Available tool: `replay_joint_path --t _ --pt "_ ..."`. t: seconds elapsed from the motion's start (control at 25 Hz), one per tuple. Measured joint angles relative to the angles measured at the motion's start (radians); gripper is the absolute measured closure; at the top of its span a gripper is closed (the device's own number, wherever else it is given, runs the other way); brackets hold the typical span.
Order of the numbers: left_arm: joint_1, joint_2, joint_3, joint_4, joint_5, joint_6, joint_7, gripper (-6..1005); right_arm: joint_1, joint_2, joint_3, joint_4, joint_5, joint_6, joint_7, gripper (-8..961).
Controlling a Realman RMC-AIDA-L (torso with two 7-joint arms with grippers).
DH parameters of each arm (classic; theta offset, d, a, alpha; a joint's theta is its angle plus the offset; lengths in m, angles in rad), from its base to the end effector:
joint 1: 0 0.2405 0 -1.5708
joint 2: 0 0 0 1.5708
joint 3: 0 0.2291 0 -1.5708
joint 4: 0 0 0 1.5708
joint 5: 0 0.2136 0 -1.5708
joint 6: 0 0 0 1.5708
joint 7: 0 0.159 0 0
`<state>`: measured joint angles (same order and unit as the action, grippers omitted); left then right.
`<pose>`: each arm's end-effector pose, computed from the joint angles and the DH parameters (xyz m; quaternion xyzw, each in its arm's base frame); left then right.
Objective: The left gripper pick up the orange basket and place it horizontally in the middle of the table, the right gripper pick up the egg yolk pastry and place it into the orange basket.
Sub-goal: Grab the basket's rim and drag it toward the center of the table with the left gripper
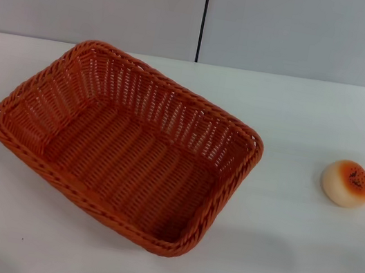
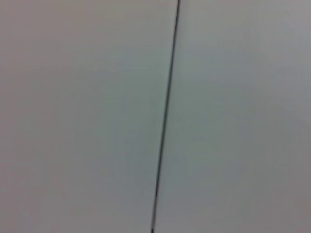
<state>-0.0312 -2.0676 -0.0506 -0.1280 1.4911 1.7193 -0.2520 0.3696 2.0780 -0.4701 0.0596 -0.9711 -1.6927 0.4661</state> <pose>-0.3616 0.1685 0.0373 -0.5871 -0.2413 -0.3516 0.6881 0.2990 0.2780 0.0411 -0.6159 0.2021 0.4898 0.5830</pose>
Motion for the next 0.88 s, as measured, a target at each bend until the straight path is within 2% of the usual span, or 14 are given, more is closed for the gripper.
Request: replay_joint_path --t 0.08,0.16,0.32,0.72,0.88 --pt "-0.001 0.002 0.014 0.004 0.0 0.0 0.001 962 0.0 0.0 0.0 0.0 0.0 0.001 0.0 311" --pt "0.0 0.004 0.025 0.009 -0.001 0.0 -0.002 917 -0.004 0.001 -0.001 0.001 0.0 0.003 -0.003 311" --pt "0.011 0.001 -0.012 0.006 -0.014 0.003 -0.002 827 -0.007 0.001 0.003 -0.002 0.0 -0.002 -0.003 311" --pt "0.006 0.005 -0.026 0.025 -0.007 -0.008 -0.013 489 -0.008 0.002 0.001 -0.011 0.0 -0.007 0.001 311" --pt "-0.017 0.008 -0.01 0.088 0.0 -0.024 -0.119 350 -0.003 0.0 0.001 -0.016 0.0 -0.008 0.007 311"
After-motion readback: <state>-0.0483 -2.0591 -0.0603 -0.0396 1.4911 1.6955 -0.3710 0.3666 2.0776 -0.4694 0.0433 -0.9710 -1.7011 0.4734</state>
